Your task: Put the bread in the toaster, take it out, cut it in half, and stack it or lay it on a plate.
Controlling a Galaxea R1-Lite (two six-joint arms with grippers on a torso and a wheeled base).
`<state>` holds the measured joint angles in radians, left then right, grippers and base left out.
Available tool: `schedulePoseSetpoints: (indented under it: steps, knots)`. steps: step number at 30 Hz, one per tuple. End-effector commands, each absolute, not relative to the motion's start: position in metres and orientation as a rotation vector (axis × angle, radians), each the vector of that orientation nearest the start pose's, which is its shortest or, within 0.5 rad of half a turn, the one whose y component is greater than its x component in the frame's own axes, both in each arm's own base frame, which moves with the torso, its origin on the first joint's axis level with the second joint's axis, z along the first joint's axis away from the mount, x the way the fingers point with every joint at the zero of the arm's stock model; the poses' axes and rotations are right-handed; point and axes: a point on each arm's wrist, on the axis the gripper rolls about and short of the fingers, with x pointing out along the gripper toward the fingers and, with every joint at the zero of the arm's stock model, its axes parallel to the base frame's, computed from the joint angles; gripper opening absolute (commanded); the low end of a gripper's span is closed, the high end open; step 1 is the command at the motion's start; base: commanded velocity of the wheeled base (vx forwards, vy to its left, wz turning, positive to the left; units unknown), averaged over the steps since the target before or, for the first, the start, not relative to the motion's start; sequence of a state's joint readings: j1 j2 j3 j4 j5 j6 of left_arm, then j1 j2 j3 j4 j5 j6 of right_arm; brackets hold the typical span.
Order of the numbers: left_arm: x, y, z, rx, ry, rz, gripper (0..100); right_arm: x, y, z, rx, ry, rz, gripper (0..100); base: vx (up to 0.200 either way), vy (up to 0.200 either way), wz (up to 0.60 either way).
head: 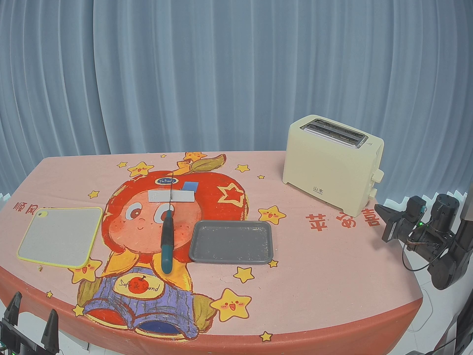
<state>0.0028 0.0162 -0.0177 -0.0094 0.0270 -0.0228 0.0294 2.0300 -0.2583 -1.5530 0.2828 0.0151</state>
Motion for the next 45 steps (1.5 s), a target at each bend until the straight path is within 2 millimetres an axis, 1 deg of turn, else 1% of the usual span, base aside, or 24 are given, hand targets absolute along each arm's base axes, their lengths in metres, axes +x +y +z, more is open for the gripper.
schedulePoseSetpoints:
  steps: [1,26,31,32,36,41,45]
  knots:
    - [-0.022,0.001,0.077,-0.023,0.004,0.031,100,0.273,0.014,0.058,0.041,0.223,0.309,0,0.0,0.0,0.0]
    - [-0.022,0.001,0.077,-0.023,0.004,0.031,100,0.273,0.013,0.058,0.039,0.222,0.306,0,0.0,0.0,0.0]
    - [-0.022,0.001,0.077,-0.023,0.004,0.032,100,0.276,0.011,0.056,0.04,0.221,0.3,0,0.0,0.0,0.0]
    - [-0.022,0.001,0.077,-0.023,0.004,0.031,100,0.276,0.014,0.06,0.039,0.207,0.308,0,0.0,0.0,0.0]
    - [-0.022,0.001,0.077,-0.023,0.004,0.032,100,0.277,0.014,0.062,0.038,0.196,0.311,0,0.0,0.0,0.0]
    - [-0.022,0.001,0.077,-0.023,0.004,0.031,100,0.284,0.015,0.061,0.039,0.187,0.308,0,0.0,0.0,0.0]
    - [-0.022,0.001,0.077,-0.023,0.004,0.032,100,0.284,0.015,0.061,0.038,0.186,0.311,0,0.0,0.0,0.0]
